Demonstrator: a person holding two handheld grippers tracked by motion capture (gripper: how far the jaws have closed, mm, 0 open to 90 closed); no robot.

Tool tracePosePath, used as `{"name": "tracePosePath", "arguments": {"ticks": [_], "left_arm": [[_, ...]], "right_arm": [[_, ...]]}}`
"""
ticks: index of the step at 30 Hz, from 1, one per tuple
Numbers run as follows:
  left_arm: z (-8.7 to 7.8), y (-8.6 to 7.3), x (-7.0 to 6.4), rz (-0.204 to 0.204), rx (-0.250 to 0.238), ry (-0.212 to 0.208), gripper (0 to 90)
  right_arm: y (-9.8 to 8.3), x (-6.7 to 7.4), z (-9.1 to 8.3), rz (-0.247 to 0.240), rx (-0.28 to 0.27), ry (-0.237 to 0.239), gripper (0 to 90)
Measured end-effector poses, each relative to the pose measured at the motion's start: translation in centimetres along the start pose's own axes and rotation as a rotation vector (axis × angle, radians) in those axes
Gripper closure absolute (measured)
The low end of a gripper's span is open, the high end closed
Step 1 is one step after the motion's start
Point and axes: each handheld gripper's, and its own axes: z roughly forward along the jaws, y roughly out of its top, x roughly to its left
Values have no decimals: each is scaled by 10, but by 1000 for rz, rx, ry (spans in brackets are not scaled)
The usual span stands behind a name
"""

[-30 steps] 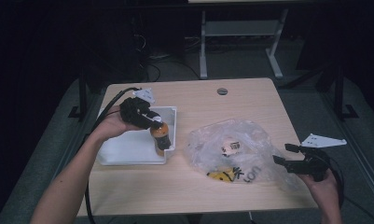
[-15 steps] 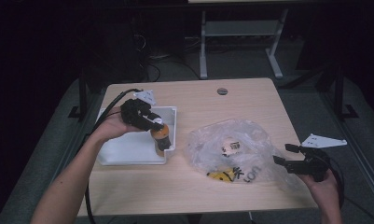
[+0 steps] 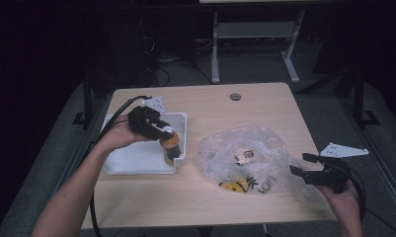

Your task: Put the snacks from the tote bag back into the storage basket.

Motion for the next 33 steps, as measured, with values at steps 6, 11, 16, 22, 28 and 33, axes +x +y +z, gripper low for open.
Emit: {"name": "tracePosePath", "arguments": {"ticks": [6, 11, 16, 22, 28, 33], "left_arm": [[1, 0, 0, -3, 5, -10, 553], [4, 0, -1, -16, 22, -13, 497], [6, 3, -3, -7, 15, -9, 469], [4, 3, -3, -12, 15, -7, 429], [2, 2, -3, -27, 6, -11, 389], [2, 2, -2, -39, -10, -14, 368]], "right_arm": [[-1, -1, -3, 12, -12, -1, 264], [-2, -1, -3, 11, -12, -2, 264], [-1, -1, -2, 12, -12, 0, 264], [-1, -1, -2, 9, -13, 4, 263], [0, -1, -2, 14, -15, 5, 256], [-1, -2, -3, 19, -18, 2, 253]]}}
